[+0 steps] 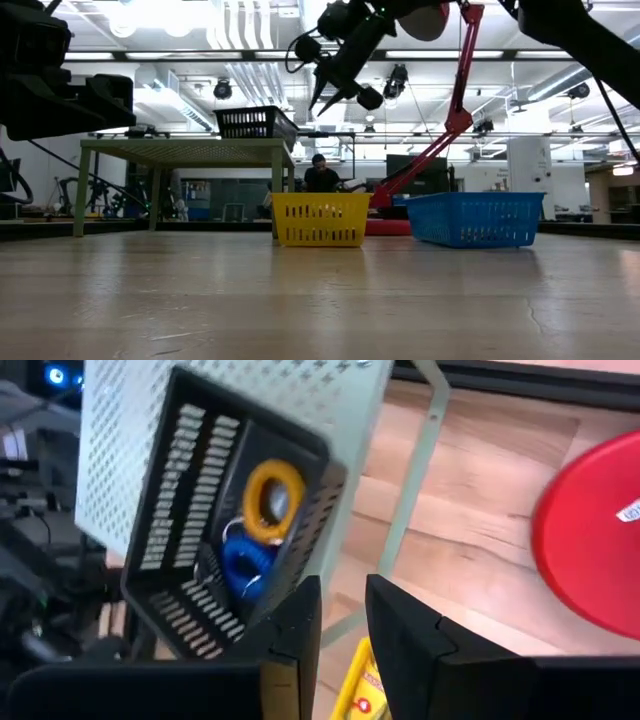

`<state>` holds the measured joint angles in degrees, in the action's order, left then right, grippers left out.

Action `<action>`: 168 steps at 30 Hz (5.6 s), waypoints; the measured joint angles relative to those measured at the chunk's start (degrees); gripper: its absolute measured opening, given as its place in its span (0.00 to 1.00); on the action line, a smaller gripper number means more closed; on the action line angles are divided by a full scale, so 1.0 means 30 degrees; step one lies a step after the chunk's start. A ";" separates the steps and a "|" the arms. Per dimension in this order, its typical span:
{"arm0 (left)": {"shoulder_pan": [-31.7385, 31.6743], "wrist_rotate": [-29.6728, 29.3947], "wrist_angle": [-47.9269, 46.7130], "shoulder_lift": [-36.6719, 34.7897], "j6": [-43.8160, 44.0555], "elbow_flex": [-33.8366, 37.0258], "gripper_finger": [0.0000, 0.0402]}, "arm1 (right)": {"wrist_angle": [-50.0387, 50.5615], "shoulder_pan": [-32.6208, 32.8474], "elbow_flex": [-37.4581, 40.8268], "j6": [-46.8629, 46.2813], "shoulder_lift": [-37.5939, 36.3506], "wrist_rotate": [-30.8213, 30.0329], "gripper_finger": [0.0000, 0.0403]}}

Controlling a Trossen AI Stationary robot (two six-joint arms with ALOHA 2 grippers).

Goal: Pick & Place Office Desk Supplies
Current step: Put the blue basket filled with rubber bands on the shelf

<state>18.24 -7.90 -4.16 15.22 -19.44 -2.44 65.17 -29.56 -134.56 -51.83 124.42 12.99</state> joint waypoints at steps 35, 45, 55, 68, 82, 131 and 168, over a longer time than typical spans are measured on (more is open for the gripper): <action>-0.0007 -0.0001 0.0000 -0.0002 0.0000 -0.0007 0.43 | 0.0897 0.9205 0.0000 0.7482 -0.1689 -1.0457 0.19; -0.0022 -0.0001 0.0000 -0.0005 0.0000 -0.0005 0.43 | 0.1638 1.1922 0.0154 0.6869 -0.1725 -1.1887 0.19; -0.0022 -0.0001 0.0000 -0.0002 -0.0002 -0.0007 0.43 | 0.1554 1.5315 0.2730 0.4525 -0.2789 -1.7421 0.18; -0.0015 0.0006 -0.0007 -0.0006 0.0000 -0.0006 0.43 | -0.4926 1.6407 1.5493 0.2153 -1.0394 -1.8811 0.18; 0.0000 0.0002 -0.0002 -0.0002 0.0000 -0.0005 0.43 | -1.0258 1.6384 2.6236 1.1447 -1.7998 -1.2101 0.28; -0.0015 0.0004 0.0000 0.0000 0.0000 -0.0005 0.43 | -1.3527 1.5008 3.3162 0.9850 -1.4430 -1.0494 0.47; -0.0001 0.0000 0.0000 0.0000 -0.0001 0.0000 0.43 | -1.4430 1.5023 3.3179 1.4921 -1.5801 -0.8808 0.36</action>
<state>18.24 -7.90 -4.16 15.22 -19.45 -2.44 21.88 15.51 -35.03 -7.07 77.01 -13.43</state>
